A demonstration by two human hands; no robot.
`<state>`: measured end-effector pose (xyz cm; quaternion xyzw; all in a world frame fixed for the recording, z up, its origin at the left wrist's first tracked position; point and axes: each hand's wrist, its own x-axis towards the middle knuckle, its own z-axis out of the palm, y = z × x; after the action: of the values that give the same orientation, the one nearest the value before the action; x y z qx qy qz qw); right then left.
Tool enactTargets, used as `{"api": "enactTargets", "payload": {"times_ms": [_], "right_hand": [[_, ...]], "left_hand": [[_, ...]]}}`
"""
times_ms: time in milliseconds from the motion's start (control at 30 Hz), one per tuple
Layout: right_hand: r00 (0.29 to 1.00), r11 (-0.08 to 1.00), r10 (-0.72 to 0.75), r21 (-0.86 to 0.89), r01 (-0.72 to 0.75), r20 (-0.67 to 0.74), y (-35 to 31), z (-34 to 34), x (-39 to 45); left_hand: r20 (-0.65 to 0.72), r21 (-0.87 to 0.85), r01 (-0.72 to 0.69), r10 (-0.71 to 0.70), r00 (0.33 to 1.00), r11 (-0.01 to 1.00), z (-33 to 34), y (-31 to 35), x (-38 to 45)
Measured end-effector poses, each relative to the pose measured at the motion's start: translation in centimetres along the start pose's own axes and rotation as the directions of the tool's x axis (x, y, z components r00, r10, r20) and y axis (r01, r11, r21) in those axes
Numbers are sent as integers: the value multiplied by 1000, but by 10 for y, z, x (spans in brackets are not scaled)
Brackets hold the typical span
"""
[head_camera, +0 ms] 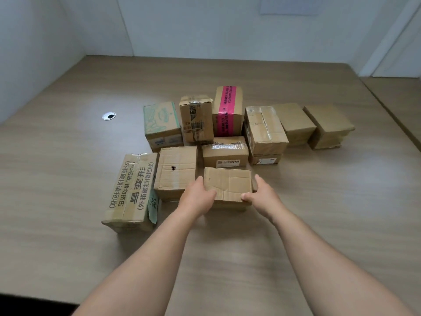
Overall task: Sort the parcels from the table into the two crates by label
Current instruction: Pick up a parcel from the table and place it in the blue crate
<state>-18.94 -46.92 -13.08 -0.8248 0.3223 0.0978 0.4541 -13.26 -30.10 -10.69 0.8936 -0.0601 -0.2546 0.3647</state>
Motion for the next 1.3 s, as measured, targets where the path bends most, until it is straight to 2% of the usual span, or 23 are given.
{"api": "enactTargets", "payload": {"times_ms": [133,267,367,467,567,667,767,967,1133,1200,1300], "right_hand": [[997,969,-32,249,13,71,11,-15,-3],[984,876,-4,474,-84,180,17,-36,-8],[985,810,54,569,-141,167,23,-48,-11],[991,800,70,587,-123,111,30,-52,-11],[996,805,74,585,-94,57,38,-54,-10],[989,779,104,609,-147,106,44,-56,-10],[984,740,114,649,-177,139,48,-56,-13],[998,710,29,701,-66,64,42,-53,-19],[995,712,-61,702,-15,83,34,-52,-23],[986,709,-118,705,-1,120,29,-52,-25],[966,713,-200,700,30,161,21,-52,-27]], "left_hand": [[36,-230,94,-88,995,969,11,2,-9],[12,-490,145,-160,987,860,23,12,-17],[17,-568,178,-204,979,804,30,21,-22],[-30,-589,156,-214,976,793,36,26,-28],[-19,-611,111,-155,988,784,40,30,-32],[12,-590,75,-84,996,804,45,35,-35],[-34,-591,41,-75,997,805,50,36,-38],[-104,-624,30,-121,987,781,47,30,-45],[-132,-632,26,-141,981,775,37,23,-52],[-105,-615,70,-170,980,785,31,18,-56],[47,-587,163,-168,985,793,21,12,-66]]}}
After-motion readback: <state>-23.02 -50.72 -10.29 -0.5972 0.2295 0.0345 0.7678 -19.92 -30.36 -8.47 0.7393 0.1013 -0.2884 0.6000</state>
